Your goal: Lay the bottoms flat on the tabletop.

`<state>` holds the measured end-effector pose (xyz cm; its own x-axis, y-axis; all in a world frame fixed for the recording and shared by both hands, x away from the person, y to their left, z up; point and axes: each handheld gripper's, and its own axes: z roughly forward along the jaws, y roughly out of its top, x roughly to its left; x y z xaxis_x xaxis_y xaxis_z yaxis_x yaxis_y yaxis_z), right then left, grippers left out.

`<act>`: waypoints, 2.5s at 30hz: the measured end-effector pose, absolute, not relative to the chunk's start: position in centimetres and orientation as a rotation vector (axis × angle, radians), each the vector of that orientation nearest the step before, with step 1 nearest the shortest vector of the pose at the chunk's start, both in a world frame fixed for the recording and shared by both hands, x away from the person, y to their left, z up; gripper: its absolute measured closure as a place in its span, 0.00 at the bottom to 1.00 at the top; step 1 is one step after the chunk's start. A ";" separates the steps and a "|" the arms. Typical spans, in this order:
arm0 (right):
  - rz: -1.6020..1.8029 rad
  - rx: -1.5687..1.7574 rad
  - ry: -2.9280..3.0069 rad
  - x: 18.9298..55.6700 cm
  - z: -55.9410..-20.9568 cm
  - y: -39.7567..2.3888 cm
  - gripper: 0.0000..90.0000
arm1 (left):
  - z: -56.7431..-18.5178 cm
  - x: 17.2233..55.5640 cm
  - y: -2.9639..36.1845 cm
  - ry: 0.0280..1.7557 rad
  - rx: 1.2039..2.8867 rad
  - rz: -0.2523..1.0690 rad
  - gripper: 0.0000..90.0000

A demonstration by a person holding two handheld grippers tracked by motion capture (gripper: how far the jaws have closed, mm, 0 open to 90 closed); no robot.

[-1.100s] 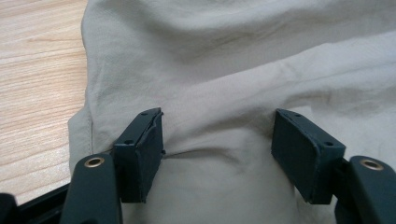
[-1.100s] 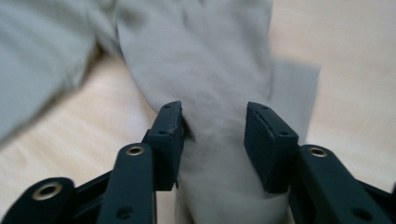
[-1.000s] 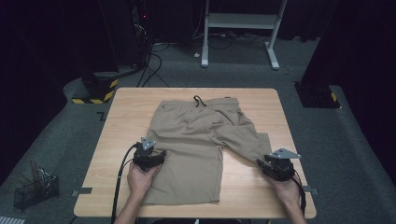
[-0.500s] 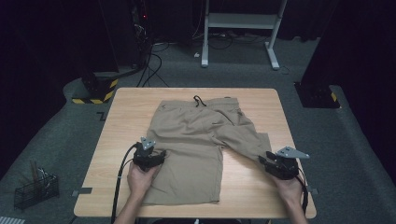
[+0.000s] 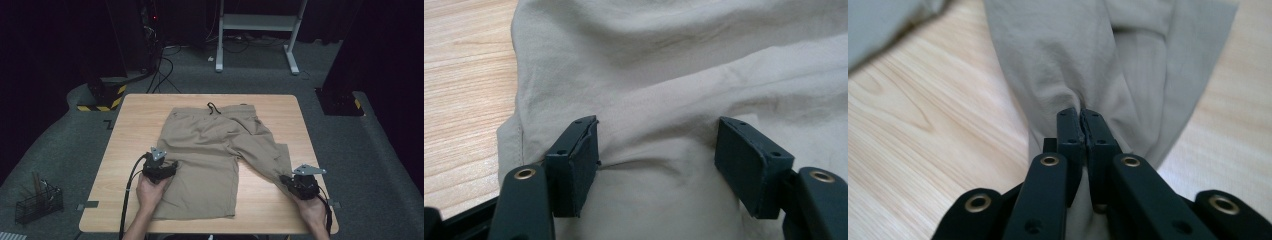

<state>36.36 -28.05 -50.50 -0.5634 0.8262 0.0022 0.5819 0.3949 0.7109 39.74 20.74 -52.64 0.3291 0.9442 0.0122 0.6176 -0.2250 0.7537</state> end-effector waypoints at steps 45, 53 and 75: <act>1.064 1.287 2.032 41.7 -47.3 -31.8 0.63 | -52.6 39.7 20.7 1.372 1.940 0.640 0.37; 0.967 1.227 2.228 38.7 -50.8 -31.2 0.62 | -52.6 39.7 20.7 1.372 1.939 0.642 0.37; 1.174 1.051 2.234 38.0 -47.7 -28.8 0.98 | -52.6 39.7 20.7 1.372 1.941 0.641 0.37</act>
